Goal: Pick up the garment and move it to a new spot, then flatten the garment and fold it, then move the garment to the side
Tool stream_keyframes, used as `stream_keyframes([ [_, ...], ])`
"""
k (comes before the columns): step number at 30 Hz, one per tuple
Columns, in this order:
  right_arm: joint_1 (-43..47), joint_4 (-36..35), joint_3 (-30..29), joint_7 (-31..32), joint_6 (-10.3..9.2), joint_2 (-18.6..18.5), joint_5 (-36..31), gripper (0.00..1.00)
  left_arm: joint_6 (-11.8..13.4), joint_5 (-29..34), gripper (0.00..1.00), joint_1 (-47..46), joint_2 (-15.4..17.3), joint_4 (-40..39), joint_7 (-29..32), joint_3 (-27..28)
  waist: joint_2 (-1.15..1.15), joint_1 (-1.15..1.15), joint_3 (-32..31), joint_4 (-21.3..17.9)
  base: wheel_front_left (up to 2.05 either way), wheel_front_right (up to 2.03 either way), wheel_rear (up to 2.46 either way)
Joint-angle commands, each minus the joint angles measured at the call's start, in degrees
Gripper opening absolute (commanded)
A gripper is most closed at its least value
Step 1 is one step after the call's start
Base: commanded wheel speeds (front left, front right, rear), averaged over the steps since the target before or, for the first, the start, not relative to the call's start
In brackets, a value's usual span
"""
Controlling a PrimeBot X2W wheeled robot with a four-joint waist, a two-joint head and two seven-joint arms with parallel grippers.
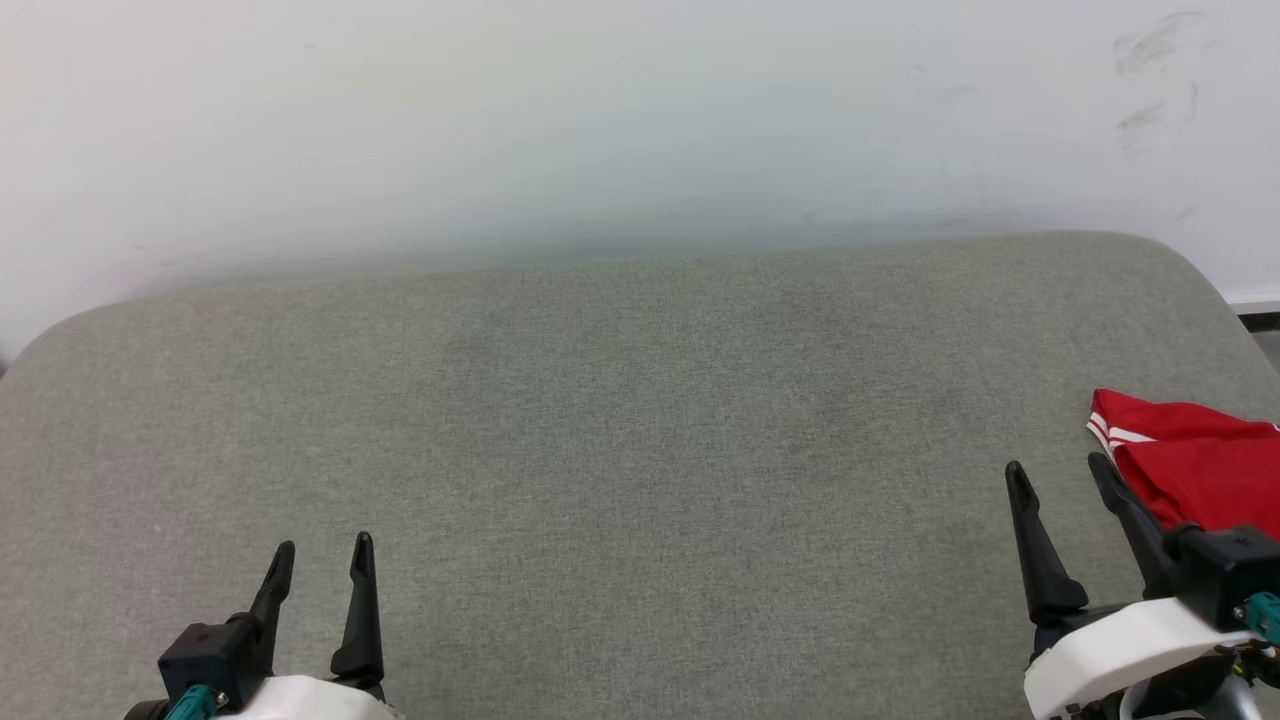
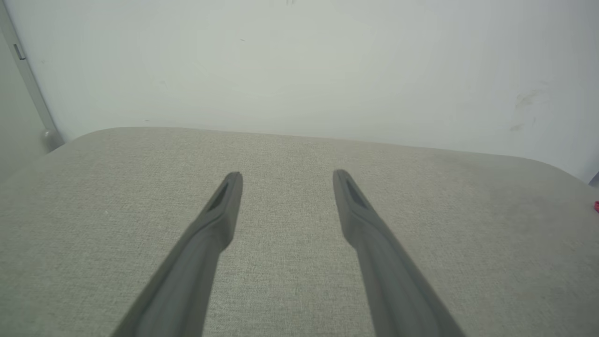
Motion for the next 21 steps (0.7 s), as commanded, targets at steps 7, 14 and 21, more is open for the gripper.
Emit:
stream_keyframes([
  [7,0.3,-0.5,0.8,0.2,-0.04,0.4,-0.7,1.0,-0.5,0.1,1.0,0.0,-0.1,1.2,-0.4,-0.2,0.0,0.01,-0.1,0.1,0.0,0.0,0.0],
  [14,0.1,-0.7,1.2,-0.1,-0.04,0.4,-0.8,1.0,-0.6,0.6,1.0,-0.6,0.1,1.6,-0.4,-0.1,0.0,0.01,0.1,0.2,0.0,0.0,0.0],
  [21,0.2,-0.8,1.1,0.0,-0.04,0.5,-0.7,1.0,-0.5,1.8,1.0,-1.2,0.4,1.1,-0.4,0.3,0.0,0.01,0.3,0.4,0.0,0.0,0.0],
])
